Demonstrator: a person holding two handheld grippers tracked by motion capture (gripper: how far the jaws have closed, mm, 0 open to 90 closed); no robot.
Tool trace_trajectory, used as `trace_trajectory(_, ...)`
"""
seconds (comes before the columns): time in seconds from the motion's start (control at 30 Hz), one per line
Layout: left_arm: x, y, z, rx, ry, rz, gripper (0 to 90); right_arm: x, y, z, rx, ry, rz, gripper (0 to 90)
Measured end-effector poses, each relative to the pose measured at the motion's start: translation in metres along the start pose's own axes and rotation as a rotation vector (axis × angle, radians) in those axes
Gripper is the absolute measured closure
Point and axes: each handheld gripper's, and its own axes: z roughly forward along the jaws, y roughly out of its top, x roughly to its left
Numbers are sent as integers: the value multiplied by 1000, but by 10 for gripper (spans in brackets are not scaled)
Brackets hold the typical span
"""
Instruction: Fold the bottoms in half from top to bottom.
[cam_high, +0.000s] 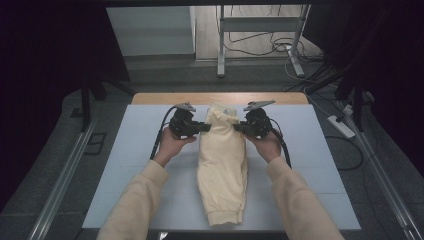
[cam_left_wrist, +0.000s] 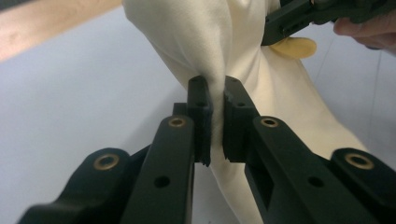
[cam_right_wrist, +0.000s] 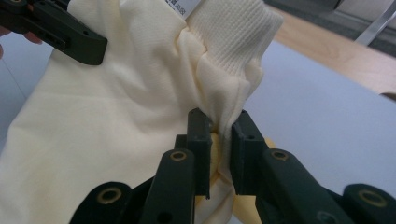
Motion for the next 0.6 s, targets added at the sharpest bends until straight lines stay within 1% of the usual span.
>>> trace_trajectory(0.1,-2,1,1,-3,3,3,828,1,2,-6,-1,-13,-13,796)
trace_trajectory(0.23,0,4,2,-5,15,7,829,1,4,-6,8,-29,-21,797)
trace_trajectory(0.33,4,18,-4,-3,30,15,830,-2,15,-5,6,-47,-26,797)
trace_trajectory(0.43,9,32,-13,-23,43,10,830,-3,32,-9,-14,-74,-43,797)
trace_trajectory(0.5,9,34,-16,-31,49,16,830,-2,40,-11,-26,-87,-54,797)
trace_trajectory(0.53,10,34,-16,-30,48,18,830,-3,41,-11,-28,-87,-56,797)
trace_trajectory(0.6,11,32,-15,-24,37,7,830,-2,40,-9,-26,-86,-57,796)
